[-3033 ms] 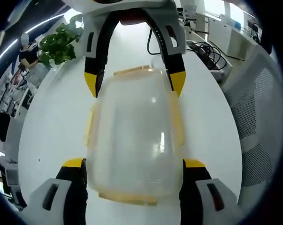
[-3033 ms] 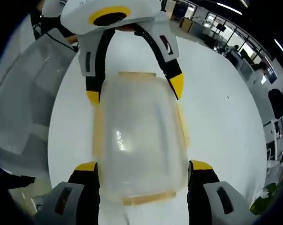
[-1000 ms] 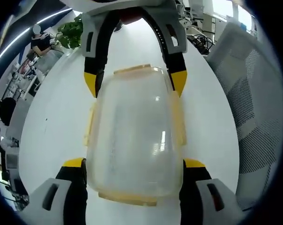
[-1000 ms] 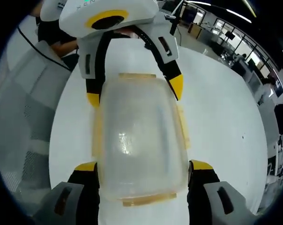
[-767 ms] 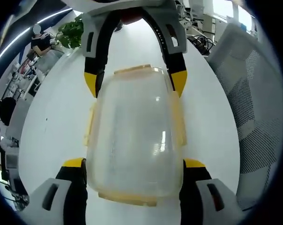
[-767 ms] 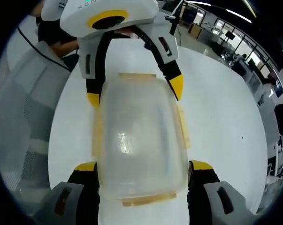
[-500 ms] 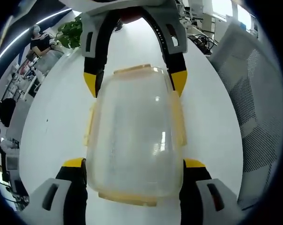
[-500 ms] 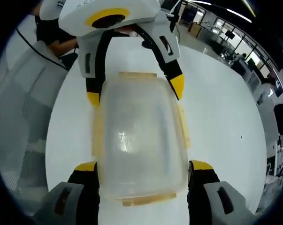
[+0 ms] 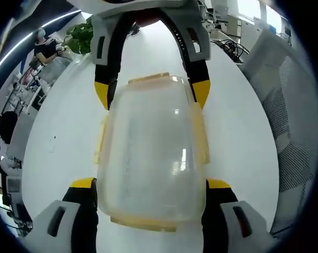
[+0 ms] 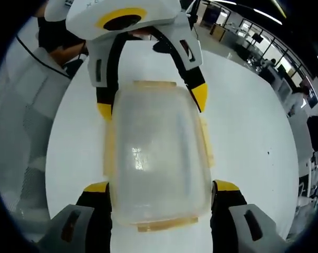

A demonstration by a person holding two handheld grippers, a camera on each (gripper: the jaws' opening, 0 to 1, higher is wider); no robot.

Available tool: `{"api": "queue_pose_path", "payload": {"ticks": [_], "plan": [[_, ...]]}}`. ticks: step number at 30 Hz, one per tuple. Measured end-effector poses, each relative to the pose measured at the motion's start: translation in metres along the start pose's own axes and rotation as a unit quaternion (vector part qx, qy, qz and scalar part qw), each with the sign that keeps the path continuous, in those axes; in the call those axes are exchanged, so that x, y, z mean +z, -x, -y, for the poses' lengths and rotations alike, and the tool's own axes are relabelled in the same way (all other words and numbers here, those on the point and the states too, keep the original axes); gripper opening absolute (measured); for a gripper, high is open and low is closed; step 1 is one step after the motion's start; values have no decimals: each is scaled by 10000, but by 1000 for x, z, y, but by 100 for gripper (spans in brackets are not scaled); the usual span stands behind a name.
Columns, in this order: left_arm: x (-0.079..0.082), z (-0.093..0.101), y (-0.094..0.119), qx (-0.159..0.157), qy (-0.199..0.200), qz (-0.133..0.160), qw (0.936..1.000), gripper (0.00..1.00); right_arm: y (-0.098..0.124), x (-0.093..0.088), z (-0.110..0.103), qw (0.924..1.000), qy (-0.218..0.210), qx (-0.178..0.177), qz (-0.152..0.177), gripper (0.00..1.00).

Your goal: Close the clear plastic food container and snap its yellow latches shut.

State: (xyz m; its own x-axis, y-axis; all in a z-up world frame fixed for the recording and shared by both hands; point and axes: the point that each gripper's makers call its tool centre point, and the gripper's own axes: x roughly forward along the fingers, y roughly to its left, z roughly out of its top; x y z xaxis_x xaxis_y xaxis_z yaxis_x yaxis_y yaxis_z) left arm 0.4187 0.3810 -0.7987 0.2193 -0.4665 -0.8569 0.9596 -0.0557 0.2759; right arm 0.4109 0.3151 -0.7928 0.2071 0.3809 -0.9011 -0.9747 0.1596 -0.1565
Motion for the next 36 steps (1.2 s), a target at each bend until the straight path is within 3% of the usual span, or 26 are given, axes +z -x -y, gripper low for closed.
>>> {"api": "queue_pose_path", "payload": {"ticks": [22, 36], "plan": [[1, -31, -9, -2, -15, 18, 10000, 82, -3, -3, 30, 10000, 0, -24, -38, 77], [0, -30, -9, 13, -14, -6, 10000, 82, -4, -3, 29, 10000, 10, -32, -41, 78]]}}
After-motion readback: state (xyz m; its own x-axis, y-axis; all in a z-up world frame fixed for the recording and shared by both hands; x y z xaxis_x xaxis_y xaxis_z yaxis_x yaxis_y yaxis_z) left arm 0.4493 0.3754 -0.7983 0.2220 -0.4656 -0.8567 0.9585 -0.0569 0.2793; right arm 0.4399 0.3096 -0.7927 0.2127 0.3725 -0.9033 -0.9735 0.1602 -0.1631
